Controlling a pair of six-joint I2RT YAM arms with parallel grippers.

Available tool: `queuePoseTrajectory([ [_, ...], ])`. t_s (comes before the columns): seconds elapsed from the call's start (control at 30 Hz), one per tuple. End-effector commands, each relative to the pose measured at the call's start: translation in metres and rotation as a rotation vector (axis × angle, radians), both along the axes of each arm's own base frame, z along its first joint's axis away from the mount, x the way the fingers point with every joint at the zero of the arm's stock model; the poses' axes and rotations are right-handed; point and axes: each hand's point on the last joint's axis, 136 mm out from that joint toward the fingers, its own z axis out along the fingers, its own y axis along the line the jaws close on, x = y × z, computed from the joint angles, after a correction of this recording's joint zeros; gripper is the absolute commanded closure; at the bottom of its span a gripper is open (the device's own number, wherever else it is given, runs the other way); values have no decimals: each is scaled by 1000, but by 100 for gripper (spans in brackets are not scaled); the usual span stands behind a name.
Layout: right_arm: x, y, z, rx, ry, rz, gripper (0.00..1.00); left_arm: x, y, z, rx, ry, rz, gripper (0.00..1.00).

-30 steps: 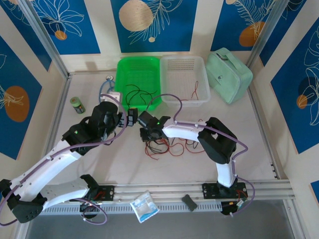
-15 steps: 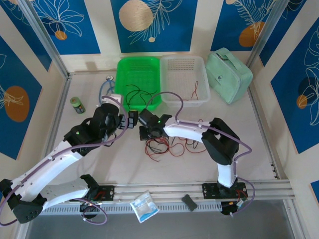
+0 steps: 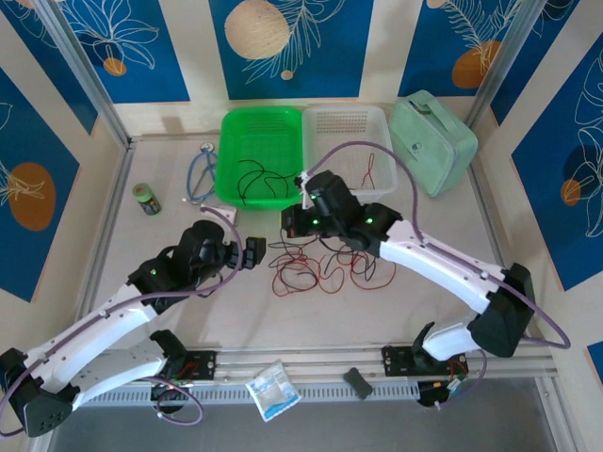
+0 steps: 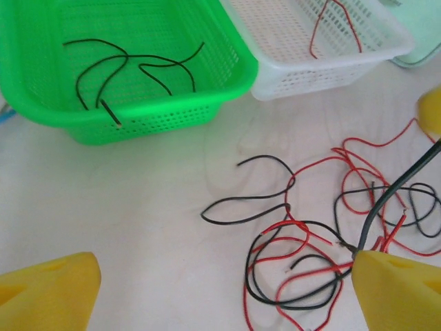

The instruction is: Untangle the cables

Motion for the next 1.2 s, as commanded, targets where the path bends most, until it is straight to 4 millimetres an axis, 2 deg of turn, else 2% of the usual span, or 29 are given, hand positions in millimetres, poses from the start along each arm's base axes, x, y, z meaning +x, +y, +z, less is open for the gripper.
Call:
queuePoseTrajectory([
  [0.0, -15, -7, 19, 63, -13, 81, 100, -4, -17, 11, -97, -44, -81, 10],
  [0.17, -24, -23, 48, 160, -21, 100, 100, -10, -35, -9, -131, -11, -164, 16],
  [0.43, -30, -35, 68, 226, -9, 84, 100, -15, -75, -33, -167, 37, -314, 18],
  [0.6, -30, -39, 71, 229, -9, 70, 100, -19, -98, -31, -157, 10, -406, 18],
  [0.7, -29, -42, 69, 223, -6, 55, 100, -30, -109, -28, -157, -2, -480, 18],
  [1.0, -22, -49, 65, 216, 2, 25, 100, -55, -114, -36, -135, 37, -575, 18],
  [1.17, -21, -50, 67, 223, 1, 22, 100, -59, -124, -37, -139, 42, -602, 17],
])
